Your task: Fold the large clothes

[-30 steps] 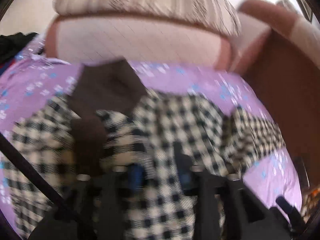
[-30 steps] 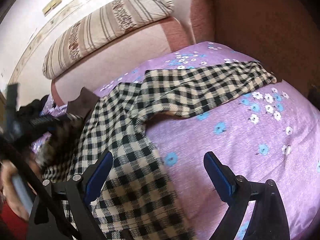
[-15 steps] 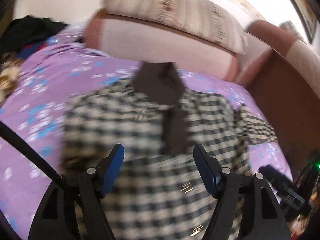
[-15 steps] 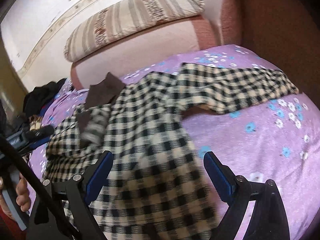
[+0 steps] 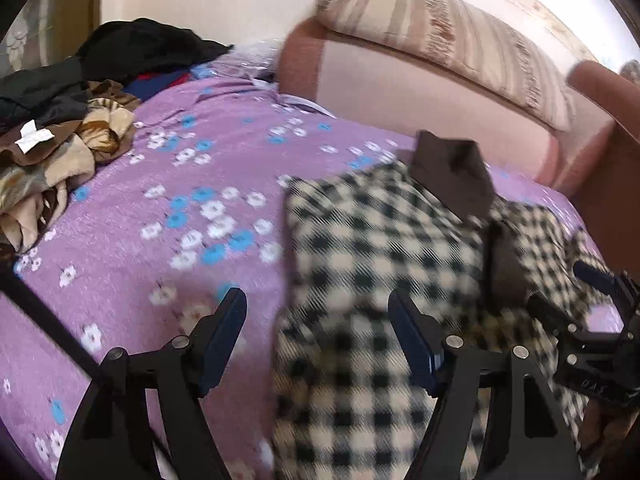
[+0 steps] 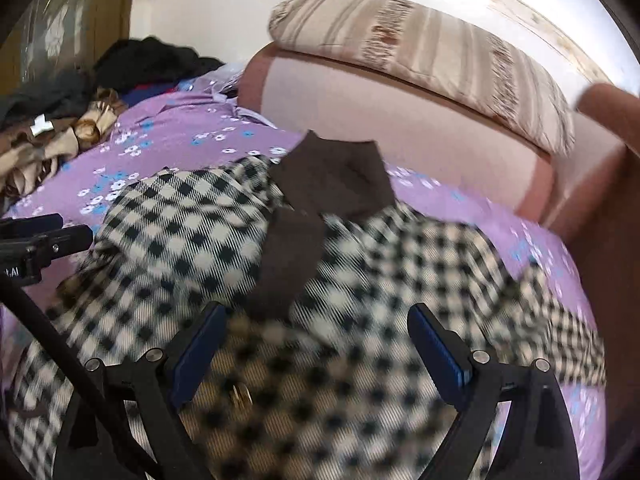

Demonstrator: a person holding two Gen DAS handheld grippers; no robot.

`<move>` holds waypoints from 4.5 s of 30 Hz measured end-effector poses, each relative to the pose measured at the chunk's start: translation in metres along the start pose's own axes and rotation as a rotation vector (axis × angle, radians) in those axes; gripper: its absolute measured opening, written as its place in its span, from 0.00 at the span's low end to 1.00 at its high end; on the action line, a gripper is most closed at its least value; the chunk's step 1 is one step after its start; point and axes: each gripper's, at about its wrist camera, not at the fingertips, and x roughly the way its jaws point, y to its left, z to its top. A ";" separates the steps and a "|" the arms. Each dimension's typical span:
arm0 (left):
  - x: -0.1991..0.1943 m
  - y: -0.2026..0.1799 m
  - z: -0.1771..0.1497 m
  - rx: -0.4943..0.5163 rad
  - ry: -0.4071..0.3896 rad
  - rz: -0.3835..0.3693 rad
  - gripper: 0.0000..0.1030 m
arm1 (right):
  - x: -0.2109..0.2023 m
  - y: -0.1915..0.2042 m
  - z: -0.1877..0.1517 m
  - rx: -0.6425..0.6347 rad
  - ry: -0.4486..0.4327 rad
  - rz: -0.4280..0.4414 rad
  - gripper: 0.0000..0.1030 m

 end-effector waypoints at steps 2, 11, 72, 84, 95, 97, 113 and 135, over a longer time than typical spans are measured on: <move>0.008 0.006 0.008 -0.024 -0.011 0.025 0.70 | 0.016 0.005 0.011 0.005 0.020 0.017 0.90; 0.033 0.016 0.016 -0.043 0.035 0.084 0.70 | 0.070 -0.012 0.018 -0.004 0.188 -0.036 0.13; 0.055 0.002 -0.019 -0.002 0.122 0.098 0.91 | -0.062 -0.475 -0.132 1.168 -0.002 -0.310 0.07; -0.020 0.031 0.004 -0.039 -0.034 0.133 0.91 | -0.033 -0.225 0.042 0.598 -0.027 0.136 0.07; -0.046 0.110 0.025 -0.291 -0.090 0.141 0.91 | 0.052 0.009 0.055 0.281 0.165 0.394 0.07; -0.043 0.112 0.026 -0.307 -0.086 0.116 0.91 | 0.065 0.037 0.046 0.222 0.206 0.406 0.07; 0.017 0.013 0.019 -0.065 0.008 -0.074 0.91 | 0.003 -0.049 -0.024 0.231 0.185 0.545 0.39; 0.043 0.008 0.025 -0.067 0.073 -0.015 0.60 | 0.026 -0.187 -0.044 0.541 0.174 0.143 0.34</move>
